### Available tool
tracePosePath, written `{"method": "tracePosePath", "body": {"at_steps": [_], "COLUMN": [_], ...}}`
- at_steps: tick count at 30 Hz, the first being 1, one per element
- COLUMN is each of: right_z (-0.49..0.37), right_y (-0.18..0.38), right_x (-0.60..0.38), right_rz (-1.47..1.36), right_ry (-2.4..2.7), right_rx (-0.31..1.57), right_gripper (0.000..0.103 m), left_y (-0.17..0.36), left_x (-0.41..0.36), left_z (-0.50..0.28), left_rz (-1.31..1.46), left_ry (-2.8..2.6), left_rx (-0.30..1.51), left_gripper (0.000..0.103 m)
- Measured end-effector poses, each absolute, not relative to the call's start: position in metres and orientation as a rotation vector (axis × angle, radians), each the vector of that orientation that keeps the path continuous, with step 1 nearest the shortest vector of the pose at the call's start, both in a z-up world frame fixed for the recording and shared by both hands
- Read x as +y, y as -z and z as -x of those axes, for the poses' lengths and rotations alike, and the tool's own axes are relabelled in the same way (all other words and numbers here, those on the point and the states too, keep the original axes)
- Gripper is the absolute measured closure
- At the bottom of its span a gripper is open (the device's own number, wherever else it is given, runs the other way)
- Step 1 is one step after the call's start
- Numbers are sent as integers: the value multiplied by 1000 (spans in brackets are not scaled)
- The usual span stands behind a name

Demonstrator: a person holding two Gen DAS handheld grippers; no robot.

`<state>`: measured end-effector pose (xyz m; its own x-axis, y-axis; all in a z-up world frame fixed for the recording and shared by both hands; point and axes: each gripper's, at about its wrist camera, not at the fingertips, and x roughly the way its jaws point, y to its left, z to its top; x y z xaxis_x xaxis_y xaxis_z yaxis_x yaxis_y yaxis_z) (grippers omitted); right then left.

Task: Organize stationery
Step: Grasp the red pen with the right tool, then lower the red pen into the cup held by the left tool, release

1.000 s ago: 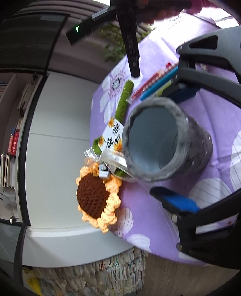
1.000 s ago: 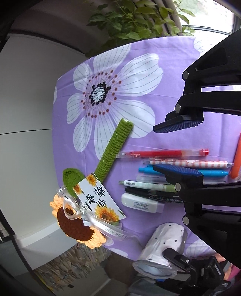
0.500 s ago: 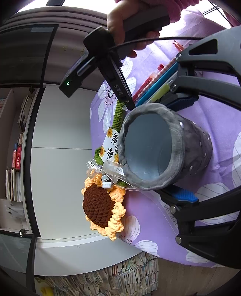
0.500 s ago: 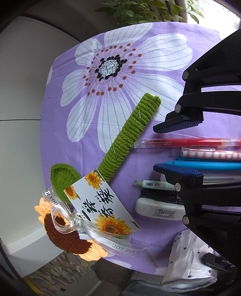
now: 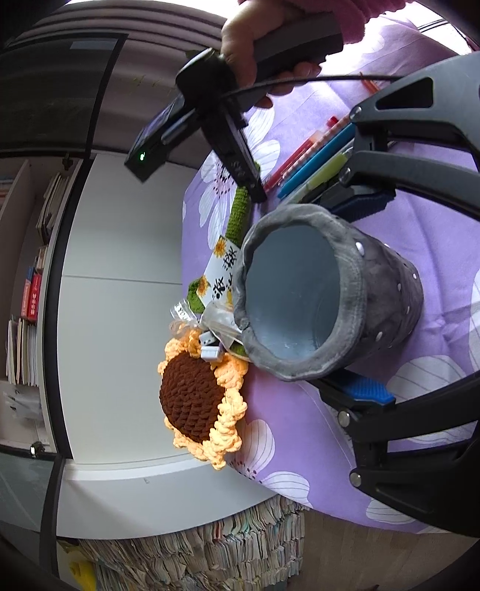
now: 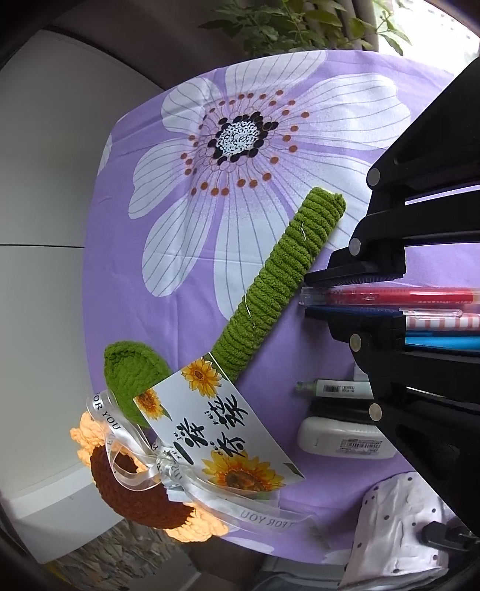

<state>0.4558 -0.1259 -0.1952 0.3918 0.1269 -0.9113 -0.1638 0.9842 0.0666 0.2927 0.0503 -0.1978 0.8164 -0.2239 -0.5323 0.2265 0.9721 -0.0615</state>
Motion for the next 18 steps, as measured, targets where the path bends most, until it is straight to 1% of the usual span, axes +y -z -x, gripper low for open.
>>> {"method": "tracePosePath", "body": {"at_steps": [3,6,12,18], "right_z": [-452,-440,-396,-345], "right_y": [193,178,113,50], "right_x": [-131,-136,-133,-102], "right_rz": [0,-20,9,11], "right_ry": [-203,-209,-237,-368], "right_rx": [1148,1098,908,720], "right_gripper": [91,91,91,91], "left_y": [200,200,200,200], "left_x": [52,52,50,50], "left_z": [-296,-297,-296,-295], "left_rz": [8,10,0,-1], "left_ry": [245,248,249,252], "left_rx": [587,598,600,598], "left_gripper": [33,33,33,34]}}
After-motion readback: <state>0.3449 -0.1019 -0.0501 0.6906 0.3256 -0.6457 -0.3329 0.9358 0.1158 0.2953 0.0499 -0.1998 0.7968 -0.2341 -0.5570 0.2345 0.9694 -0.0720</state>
